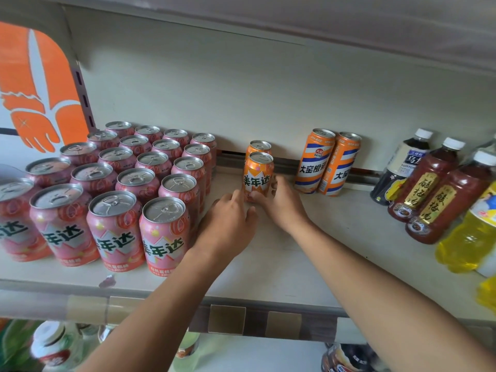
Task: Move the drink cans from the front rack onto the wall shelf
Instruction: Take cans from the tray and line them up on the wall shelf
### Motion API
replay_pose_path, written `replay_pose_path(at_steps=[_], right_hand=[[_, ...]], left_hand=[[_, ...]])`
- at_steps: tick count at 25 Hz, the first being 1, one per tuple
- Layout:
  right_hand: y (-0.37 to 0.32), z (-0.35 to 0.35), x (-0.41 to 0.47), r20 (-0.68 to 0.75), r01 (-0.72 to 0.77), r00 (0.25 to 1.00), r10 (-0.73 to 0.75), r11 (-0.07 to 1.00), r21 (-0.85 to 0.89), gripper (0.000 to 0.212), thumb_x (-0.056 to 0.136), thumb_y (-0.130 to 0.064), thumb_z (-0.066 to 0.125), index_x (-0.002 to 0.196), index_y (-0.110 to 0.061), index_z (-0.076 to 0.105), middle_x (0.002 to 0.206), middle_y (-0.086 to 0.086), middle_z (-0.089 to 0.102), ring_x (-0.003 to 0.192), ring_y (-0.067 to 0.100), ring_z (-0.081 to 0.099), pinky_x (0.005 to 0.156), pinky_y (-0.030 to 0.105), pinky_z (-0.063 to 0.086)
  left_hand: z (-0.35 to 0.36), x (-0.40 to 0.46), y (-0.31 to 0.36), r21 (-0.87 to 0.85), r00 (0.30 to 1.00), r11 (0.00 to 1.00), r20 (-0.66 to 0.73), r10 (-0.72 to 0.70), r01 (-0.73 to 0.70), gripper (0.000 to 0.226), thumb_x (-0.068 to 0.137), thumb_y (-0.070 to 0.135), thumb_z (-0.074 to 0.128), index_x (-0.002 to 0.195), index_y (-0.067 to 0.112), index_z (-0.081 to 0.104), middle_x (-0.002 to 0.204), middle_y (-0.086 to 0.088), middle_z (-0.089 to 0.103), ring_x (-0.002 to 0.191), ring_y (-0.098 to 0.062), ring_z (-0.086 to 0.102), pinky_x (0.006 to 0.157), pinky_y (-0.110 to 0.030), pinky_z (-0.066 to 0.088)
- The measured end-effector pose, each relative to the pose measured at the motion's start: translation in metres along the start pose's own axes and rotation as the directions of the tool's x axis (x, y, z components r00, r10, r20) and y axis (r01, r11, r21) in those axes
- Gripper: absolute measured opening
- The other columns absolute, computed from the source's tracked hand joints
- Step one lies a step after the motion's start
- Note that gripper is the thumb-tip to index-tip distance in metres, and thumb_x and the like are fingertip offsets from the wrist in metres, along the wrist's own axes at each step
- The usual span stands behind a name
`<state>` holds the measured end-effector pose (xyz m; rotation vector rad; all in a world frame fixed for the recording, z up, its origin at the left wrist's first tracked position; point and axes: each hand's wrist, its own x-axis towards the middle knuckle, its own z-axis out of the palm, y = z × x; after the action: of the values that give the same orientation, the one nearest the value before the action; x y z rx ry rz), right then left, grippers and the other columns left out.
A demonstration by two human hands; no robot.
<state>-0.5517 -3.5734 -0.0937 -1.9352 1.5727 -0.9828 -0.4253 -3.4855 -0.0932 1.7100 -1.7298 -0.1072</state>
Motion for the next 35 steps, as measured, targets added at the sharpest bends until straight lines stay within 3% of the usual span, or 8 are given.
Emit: replay_pose_path(at_steps=[3,7,11,14,19,26,35], right_hand=[[0.002,-0.022,-0.026,0.008,0.088,0.996,-0.088,0.980,-0.181,0.066,0.089,-0.045,0.065,0.144,-0.015,0.043,0.143,0.007,0.053,0.130,0.024,0.050,0.104,0.037,0.043],[0.014,-0.072,-0.075,-0.004,0.167,0.982,-0.188,0.882,-0.440,0.057,0.095,-0.044,0.054,0.145,-0.017,0.043,0.147,0.003,0.048,0.133,0.023,0.045,0.104,0.037,0.042],[0.030,-0.127,-0.132,-0.081,0.081,0.985,-0.151,0.826,-0.558,0.053,0.098,-0.043,0.048,0.144,-0.019,0.041,0.144,0.000,0.048,0.130,0.021,0.044,0.097,0.037,0.044],[0.052,-0.168,-0.184,-0.169,-0.012,0.979,-0.111,0.802,-0.597,0.050,0.097,-0.041,0.048,0.143,-0.020,0.043,0.141,0.000,0.051,0.128,0.021,0.046,0.093,0.035,0.045],[0.094,-0.224,-0.275,-0.305,-0.207,0.952,0.030,0.795,-0.571,0.050,0.097,-0.039,0.048,0.143,-0.020,0.044,0.142,0.000,0.050,0.127,0.022,0.049,0.092,0.038,0.046],[0.139,-0.258,-0.398,-0.438,-0.417,0.876,0.201,0.773,-0.479,0.043,0.096,-0.037,0.052,0.136,-0.020,0.050,0.127,0.001,0.057,0.115,0.022,0.055,0.080,0.036,0.048],[0.184,-0.284,-0.533,-0.590,-0.715,0.663,0.460,0.622,-0.319,0.037,0.098,-0.037,0.049,0.132,-0.022,0.052,0.126,0.000,0.059,0.113,0.018,0.057,0.088,0.035,0.050]], left_hand=[[-0.002,-0.001,0.012,0.022,0.999,0.999,-0.013,0.039,-0.039,0.029,0.094,0.034,0.048,0.111,0.010,0.052,0.108,-0.014,0.059,0.096,-0.038,0.059,0.075,-0.042,0.049],[0.008,-0.011,0.045,0.040,0.996,0.995,0.026,0.088,-0.089,0.033,0.096,0.037,0.046,0.120,0.016,0.050,0.115,-0.009,0.059,0.104,-0.034,0.058,0.076,-0.038,0.047],[0.025,-0.033,0.097,-0.014,0.984,0.986,0.064,0.165,-0.164,0.036,0.096,0.041,0.045,0.125,0.021,0.051,0.124,-0.003,0.060,0.113,-0.028,0.056,0.084,-0.040,0.050],[0.043,-0.060,0.148,-0.086,0.949,0.954,0.111,0.297,-0.288,0.035,0.096,0.042,0.045,0.125,0.023,0.051,0.123,-0.002,0.061,0.113,-0.026,0.057,0.085,-0.041,0.052],[0.073,-0.123,0.226,-0.205,0.865,0.872,0.156,0.477,-0.444,0.032,0.095,0.040,0.047,0.122,0.024,0.054,0.116,0.002,0.061,0.108,-0.024,0.057,0.079,-0.038,0.048],[0.116,-0.213,0.290,-0.308,0.677,0.743,0.309,0.668,-0.594,0.027,0.096,0.040,0.045,0.114,0.021,0.054,0.108,-0.003,0.062,0.096,-0.031,0.062,0.064,-0.034,0.041],[0.164,-0.325,0.362,-0.561,0.382,0.525,0.360,0.851,-0.640,0.027,0.096,0.039,0.045,0.113,0.022,0.056,0.108,-0.001,0.064,0.095,-0.025,0.064,0.070,-0.037,0.052]])
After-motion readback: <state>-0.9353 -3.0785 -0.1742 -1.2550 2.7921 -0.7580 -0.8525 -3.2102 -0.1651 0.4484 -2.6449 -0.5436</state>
